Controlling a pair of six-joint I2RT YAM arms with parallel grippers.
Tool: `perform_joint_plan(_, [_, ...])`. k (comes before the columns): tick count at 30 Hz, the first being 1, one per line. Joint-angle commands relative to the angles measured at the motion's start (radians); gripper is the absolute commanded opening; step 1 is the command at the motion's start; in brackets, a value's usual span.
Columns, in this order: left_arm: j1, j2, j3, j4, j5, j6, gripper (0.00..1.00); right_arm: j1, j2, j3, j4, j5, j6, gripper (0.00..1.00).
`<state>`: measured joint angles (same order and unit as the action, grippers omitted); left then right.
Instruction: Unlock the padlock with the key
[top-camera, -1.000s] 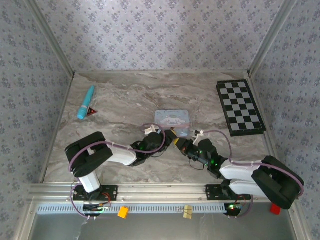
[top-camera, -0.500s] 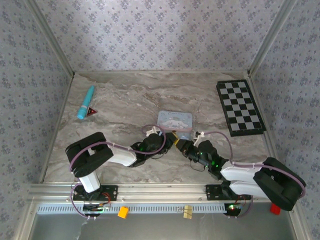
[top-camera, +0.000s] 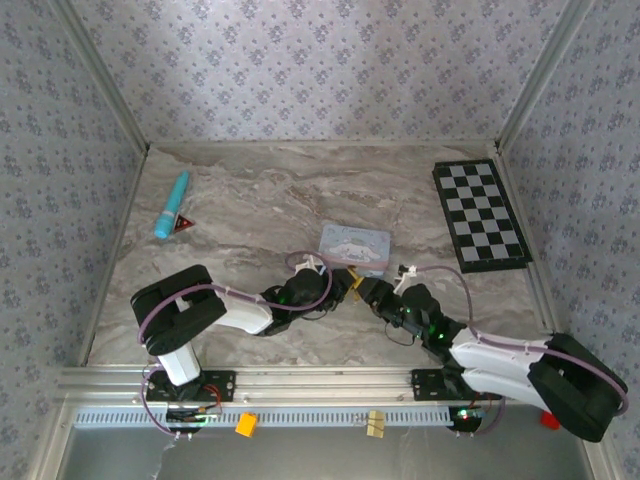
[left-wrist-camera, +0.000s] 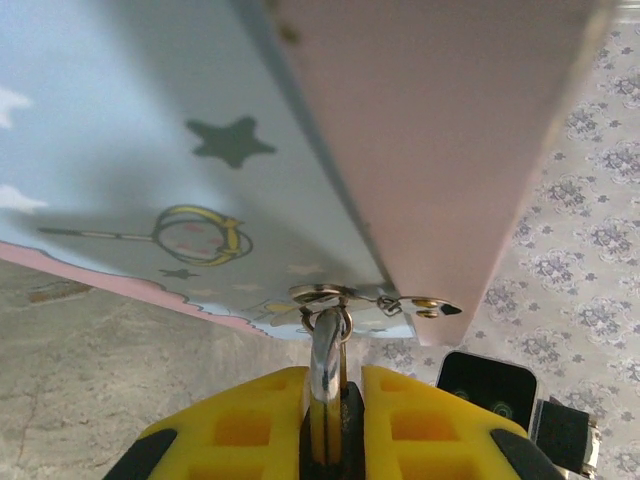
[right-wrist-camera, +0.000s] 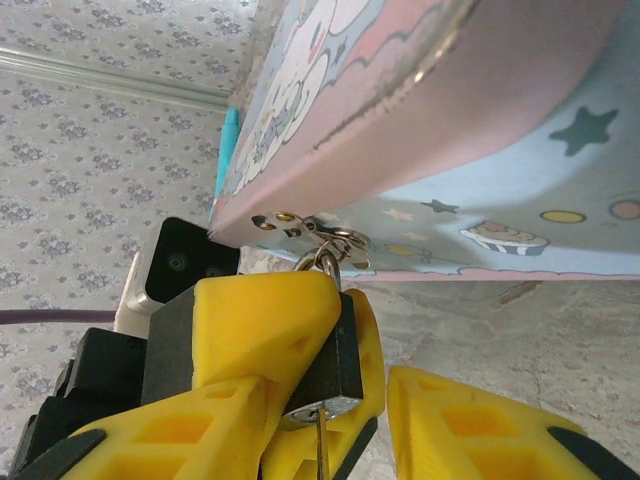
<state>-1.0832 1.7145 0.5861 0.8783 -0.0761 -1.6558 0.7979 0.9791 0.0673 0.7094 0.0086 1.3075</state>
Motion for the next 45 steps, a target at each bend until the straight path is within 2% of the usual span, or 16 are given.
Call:
perform_joint_plan(1, [-0.028, -0.026, -0.013, 0.012, 0.082, -0.004, 0.00, -0.005, -0.052, 0.001, 0.023, 0.093, -0.011, 0.40])
perform_joint_plan(10, [0.005, -0.038, -0.006, -0.019, 0.064, -0.013, 0.00, 0.064, -0.204, -0.032, -0.081, 0.174, -0.004, 0.43])
perform_joint_plan(16, [0.025, -0.039, -0.001, -0.020, 0.059, -0.023, 0.00, 0.132, -0.232, -0.060, -0.111, 0.259, 0.027, 0.46])
perform_joint_plan(28, [0.048, -0.044, 0.005, -0.036, 0.042, -0.020, 0.00, 0.211, -0.143, -0.046, -0.084, 0.306, 0.091, 0.47])
perform_joint_plan(36, [0.051, -0.041, 0.009, -0.035, 0.035, -0.022, 0.00, 0.244, -0.002, -0.025, 0.055, 0.298, 0.112, 0.47])
perform_joint_plan(45, [0.051, -0.033, 0.011, -0.033, 0.034, -0.025, 0.00, 0.269, 0.058, -0.009, 0.100, 0.304, 0.131, 0.41])
